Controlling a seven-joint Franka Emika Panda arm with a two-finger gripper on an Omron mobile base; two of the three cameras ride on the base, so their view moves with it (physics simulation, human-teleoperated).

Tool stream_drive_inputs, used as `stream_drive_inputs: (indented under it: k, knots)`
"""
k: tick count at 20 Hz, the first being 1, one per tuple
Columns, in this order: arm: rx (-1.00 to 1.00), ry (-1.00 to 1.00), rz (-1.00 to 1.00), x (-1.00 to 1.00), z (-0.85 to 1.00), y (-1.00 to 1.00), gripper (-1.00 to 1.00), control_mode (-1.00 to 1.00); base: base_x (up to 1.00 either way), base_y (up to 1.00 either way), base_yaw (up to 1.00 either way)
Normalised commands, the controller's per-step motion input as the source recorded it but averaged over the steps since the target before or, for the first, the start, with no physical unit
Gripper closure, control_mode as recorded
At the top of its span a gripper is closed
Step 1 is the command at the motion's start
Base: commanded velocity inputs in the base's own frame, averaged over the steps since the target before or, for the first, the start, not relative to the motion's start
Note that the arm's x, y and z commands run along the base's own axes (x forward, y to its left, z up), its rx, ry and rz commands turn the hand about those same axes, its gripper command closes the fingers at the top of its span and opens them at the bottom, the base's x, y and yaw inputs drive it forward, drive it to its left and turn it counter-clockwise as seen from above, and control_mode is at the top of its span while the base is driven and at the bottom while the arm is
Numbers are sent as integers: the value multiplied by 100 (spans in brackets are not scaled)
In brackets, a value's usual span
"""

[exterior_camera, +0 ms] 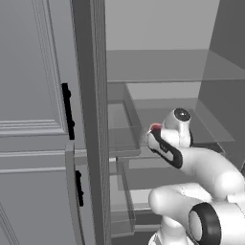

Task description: Place one tomato and one steak in each tupperware on the nearby counter, to pack two identical lunches.

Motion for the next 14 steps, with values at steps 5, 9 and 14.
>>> stream_drive_inputs:
  k: [5, 9, 14]
  knots:
    - [0, -1, -4, -100, 99, -9, 100, -100, 0, 0, 0]
    - [0, 0, -4, -100, 100, -13, 100, -100, 0, 0, 0]
    - [0, 0, -1, -100, 100, -20, 100, -100, 0, 0, 0]
